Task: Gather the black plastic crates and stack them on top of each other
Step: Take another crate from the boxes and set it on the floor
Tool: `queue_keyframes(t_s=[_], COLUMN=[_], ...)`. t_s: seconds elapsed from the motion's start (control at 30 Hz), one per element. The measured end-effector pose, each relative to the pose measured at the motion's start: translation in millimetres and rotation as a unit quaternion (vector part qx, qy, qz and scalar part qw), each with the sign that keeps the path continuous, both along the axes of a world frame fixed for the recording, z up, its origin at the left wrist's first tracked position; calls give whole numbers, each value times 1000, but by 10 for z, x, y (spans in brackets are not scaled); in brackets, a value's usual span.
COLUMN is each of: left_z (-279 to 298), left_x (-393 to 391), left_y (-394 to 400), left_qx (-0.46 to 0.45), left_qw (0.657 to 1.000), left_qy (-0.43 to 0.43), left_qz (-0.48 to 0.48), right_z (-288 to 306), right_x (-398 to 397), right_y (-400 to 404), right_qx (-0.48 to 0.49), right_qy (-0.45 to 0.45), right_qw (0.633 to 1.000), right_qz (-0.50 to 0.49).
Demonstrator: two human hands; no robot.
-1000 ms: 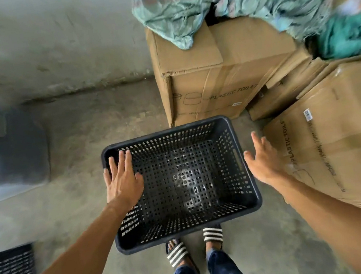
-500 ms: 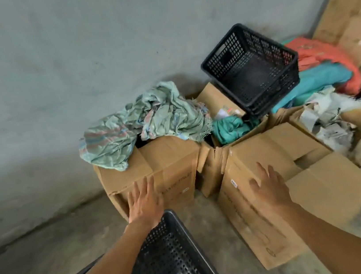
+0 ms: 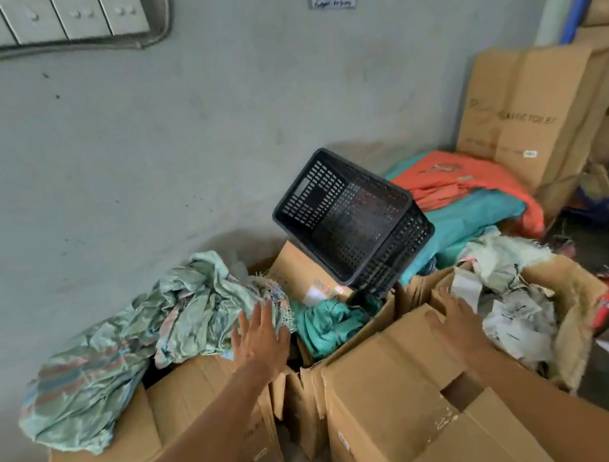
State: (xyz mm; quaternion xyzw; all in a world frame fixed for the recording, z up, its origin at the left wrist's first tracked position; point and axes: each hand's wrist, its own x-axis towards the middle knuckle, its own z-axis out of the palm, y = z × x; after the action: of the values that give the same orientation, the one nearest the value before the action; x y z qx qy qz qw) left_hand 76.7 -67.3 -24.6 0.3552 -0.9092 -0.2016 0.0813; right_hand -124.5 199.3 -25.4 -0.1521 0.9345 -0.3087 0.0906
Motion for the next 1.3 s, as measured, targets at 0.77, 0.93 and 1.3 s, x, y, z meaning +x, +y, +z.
queue_keyframes(t_s=[0.77,0.93,1.3], left_z=[-344,-450,-205], left_x=[-3937,-4843,-6106], left_y=[-3185,-3817,-4168], left_qx=[43,51,142], left_qw=[996,993,982], left_qy=[32,45,99], left_qz=[-71,-95,-73], right_z=[-487,-688,-949], right_x=[-2560,-2874,-3031], right_y=[-2754,-2971,-2917], right_qx=[-360,-361,-308], right_qy=[-145,-80,-47], right_qw=[848,773,767], right_qz=[-362,-516,-560])
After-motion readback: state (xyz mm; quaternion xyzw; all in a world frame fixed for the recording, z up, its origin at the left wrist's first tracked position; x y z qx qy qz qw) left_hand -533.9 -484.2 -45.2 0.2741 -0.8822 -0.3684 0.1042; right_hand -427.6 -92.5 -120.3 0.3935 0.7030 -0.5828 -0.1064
